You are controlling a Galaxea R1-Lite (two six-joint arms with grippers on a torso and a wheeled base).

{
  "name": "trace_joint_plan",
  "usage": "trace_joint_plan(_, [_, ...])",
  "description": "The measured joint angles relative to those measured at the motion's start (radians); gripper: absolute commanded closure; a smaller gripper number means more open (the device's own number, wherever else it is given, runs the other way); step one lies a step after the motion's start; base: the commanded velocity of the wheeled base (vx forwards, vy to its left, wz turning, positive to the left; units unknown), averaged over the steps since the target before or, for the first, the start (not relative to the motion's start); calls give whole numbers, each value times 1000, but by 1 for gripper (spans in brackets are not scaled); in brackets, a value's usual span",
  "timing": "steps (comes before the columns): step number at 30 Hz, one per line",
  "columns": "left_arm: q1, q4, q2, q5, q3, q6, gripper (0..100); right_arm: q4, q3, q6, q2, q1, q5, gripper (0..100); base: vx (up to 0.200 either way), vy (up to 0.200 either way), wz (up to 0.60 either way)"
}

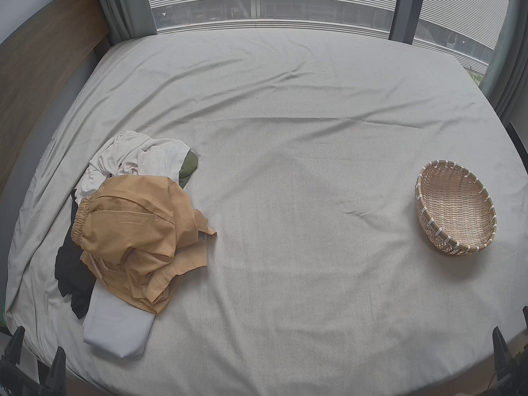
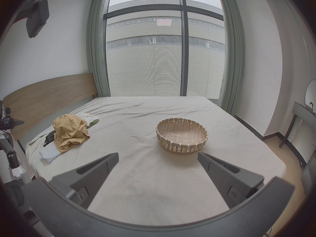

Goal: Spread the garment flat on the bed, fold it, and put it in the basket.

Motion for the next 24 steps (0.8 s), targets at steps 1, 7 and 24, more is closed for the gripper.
trace_joint_plan(1, [0, 0, 0, 0, 0, 1, 0, 0, 0, 0, 0, 0, 0, 0, 0, 0, 0])
trace_joint_plan(7, [0, 0, 0, -2, 0, 5, 0, 0, 0, 0, 0, 0, 0, 0, 0, 0, 0])
trace_joint_plan(24, [0, 0, 0, -13, 0, 12, 0, 0, 0, 0, 0, 0, 0, 0, 0, 0, 0])
